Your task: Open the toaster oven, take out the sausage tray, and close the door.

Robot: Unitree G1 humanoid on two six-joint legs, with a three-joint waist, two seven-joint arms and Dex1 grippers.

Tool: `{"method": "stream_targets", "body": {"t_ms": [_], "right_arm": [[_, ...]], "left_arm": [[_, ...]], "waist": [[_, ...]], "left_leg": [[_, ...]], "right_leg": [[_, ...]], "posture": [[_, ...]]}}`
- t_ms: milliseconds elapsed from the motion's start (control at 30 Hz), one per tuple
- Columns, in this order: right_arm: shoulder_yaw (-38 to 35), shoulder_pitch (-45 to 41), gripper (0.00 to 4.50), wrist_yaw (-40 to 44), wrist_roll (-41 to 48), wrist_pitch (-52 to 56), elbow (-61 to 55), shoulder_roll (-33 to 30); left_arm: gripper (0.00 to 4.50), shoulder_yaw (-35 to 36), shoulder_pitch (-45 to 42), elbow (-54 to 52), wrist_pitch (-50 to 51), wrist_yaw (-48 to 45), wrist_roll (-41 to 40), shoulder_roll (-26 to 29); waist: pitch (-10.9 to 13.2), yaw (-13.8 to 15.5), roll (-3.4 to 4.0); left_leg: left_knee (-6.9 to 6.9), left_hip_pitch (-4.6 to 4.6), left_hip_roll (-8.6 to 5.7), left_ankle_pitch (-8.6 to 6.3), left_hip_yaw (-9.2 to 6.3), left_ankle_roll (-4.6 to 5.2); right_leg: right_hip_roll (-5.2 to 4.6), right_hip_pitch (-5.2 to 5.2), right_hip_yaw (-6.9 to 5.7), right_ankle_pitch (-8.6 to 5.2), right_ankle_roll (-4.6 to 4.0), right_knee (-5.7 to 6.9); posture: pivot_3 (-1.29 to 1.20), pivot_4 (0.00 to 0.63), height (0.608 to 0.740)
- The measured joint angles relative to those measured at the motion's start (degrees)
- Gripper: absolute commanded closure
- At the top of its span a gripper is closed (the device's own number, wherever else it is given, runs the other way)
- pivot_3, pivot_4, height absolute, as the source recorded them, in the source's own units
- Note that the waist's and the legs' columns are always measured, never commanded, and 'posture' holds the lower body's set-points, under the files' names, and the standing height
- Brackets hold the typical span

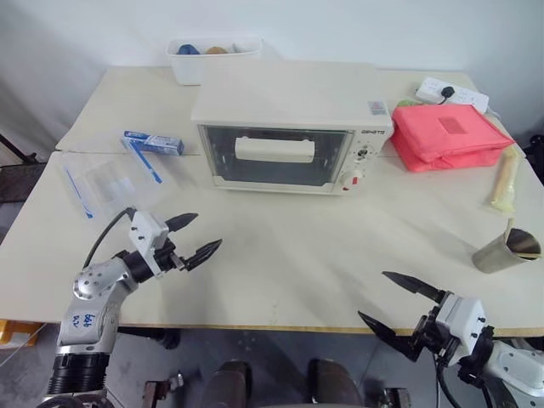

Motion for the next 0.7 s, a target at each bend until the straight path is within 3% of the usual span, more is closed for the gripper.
{"method": "stream_targets", "body": {"t_ms": [100,233,333,433,700], "right_arm": [[2.06,-4.74,0.0,-0.89,0.93,2.29,0.29,0.04],[6.18,-21.05,0.0,-6.69,7.07,15.12,-0.6,1.08],[9.79,-30.72,0.0,-10.08,8.04,23.81,0.05,1.65],[13.15,-41.99,0.0,-13.91,8.21,29.68,5.43,6.46],[16.95,-53.53,0.0,-13.33,6.13,32.29,16.06,10.44]], "left_arm": [[0.06,0.31,0.65,-0.14,1.15,-1.65,-0.73,2.26],[0.06,5.46,5.14,-3.99,11.24,-7.8,-11.77,7.68],[0.06,11.28,6.85,-6.78,15.43,-6.69,-17.9,7.67],[0.06,14.91,10.36,-9.73,16.48,-5.16,-20.28,6.7],[0.06,18.96,15.14,-15.1,20.97,-1.11,-27.09,4.81]], "waist": [[0.0,-0.12,0.0],[0.07,-1.11,0.07],[0.09,-0.63,0.09],[0.08,-0.94,0.08],[0.04,-0.93,0.01]], "left_leg": [[0.03,0.0,0.04,-0.02,-0.01,0.0],[0.05,0.06,0.38,-0.09,-0.16,-0.04],[0.06,-0.04,0.48,-0.16,-0.29,-0.04],[0.08,-0.06,0.35,-0.22,-0.15,0.01],[0.14,-0.28,0.35,-0.26,-0.02,-0.02]], "right_leg": [[0.0,-0.01,0.01,0.0,0.0,-0.01],[0.04,-0.15,0.01,0.05,-0.14,0.1],[0.05,-0.23,-0.09,0.05,-0.15,0.15],[0.02,-0.28,-0.04,0.05,-0.14,0.11],[0.06,-0.69,-0.06,0.05,-0.15,0.41]], "posture": [[0.0,0.15,0.74],[0.0,0.15,0.74],[0.0,0.15,0.74],[0.0,0.15,0.74],[0.0,0.15,0.74]]}}
